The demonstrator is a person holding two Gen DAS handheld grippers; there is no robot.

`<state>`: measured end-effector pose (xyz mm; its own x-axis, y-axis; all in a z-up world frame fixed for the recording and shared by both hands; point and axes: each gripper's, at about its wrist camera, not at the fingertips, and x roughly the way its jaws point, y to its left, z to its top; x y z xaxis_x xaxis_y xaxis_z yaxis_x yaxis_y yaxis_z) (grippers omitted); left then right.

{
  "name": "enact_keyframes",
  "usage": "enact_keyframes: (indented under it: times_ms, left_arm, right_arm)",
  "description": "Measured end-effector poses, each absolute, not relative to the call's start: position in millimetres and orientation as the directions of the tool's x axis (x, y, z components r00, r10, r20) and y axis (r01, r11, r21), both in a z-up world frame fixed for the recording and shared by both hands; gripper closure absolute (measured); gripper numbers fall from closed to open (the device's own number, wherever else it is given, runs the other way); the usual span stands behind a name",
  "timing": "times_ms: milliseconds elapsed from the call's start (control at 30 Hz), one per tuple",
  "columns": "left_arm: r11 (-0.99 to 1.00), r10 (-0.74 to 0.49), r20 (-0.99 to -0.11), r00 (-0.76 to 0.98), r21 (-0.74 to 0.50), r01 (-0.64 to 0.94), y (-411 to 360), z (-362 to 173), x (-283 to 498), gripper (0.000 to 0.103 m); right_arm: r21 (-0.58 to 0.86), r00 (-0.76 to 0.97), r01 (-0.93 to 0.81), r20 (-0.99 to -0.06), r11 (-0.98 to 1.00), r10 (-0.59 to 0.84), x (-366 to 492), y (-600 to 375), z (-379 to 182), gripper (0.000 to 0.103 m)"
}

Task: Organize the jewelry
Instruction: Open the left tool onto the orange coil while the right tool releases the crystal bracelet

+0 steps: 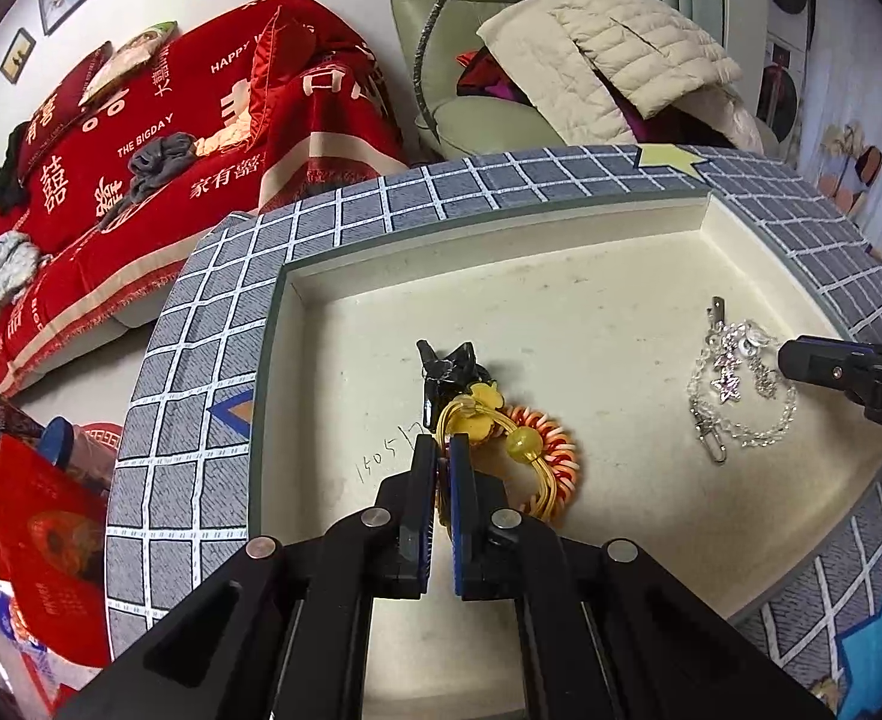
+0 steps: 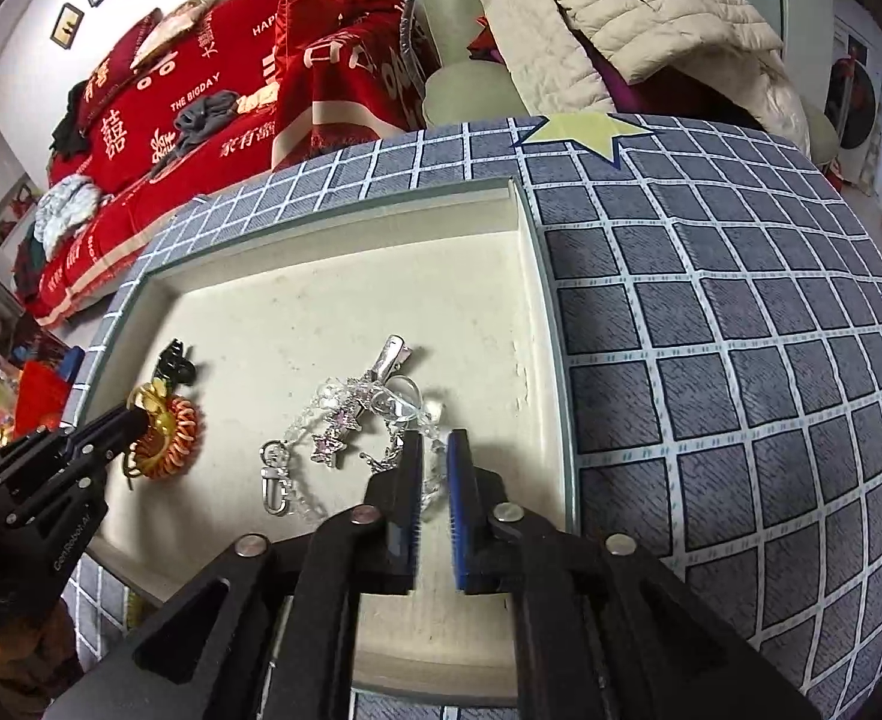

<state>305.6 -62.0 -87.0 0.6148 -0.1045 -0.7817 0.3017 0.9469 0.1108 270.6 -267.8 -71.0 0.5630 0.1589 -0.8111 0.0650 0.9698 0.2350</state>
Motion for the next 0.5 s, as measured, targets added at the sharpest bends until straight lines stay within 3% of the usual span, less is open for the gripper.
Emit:
enact_keyframes:
  times_ms: [33, 67, 400, 433, 467, 500]
  left_arm:
    - [0.947, -0.105, -0.779, 0.618, 0.112, 0.302, -62, -87, 305, 0.078]
    - [0.946, -0.106, -0.777, 0.620, 0.113, 0.303, -62, -86, 304, 0.078]
    - [0.952, -0.124, -0.776, 0.619, 0.084, 0.295, -57, -81, 303, 0.078]
    - [0.952, -0.121, -0.771, 0.625, 0.088, 0.292, -57, -79, 303, 0.073]
    - [0.953, -0.120, -0.766, 0.631, 0.090, 0.289, -56, -77, 302, 0.034]
    - [0.957, -0.113, -0.756, 0.644, 0.092, 0.275, -55, -73, 301, 0.007]
  right_arm:
    - [0.248, 0.576, 0.063, -0.800, 0.967, 0.168, 268, -269, -67, 0.051]
    - [0.264, 0.592, 0.051, -0.785, 0.963, 0.184, 264, -268, -63, 0.044]
    - [0.305, 0.662, 0.025, -0.719, 0.952, 0.213, 229, -261, -29, 0.036]
    - [0.311, 0.663, 0.025, -0.716, 0.950, 0.217, 226, -261, -28, 0.036]
    - [0.316, 0.665, 0.024, -0.713, 0.949, 0.221, 221, -261, -26, 0.036]
    - [0.317, 0.666, 0.022, -0.712, 0.948, 0.222, 217, -260, -26, 0.036]
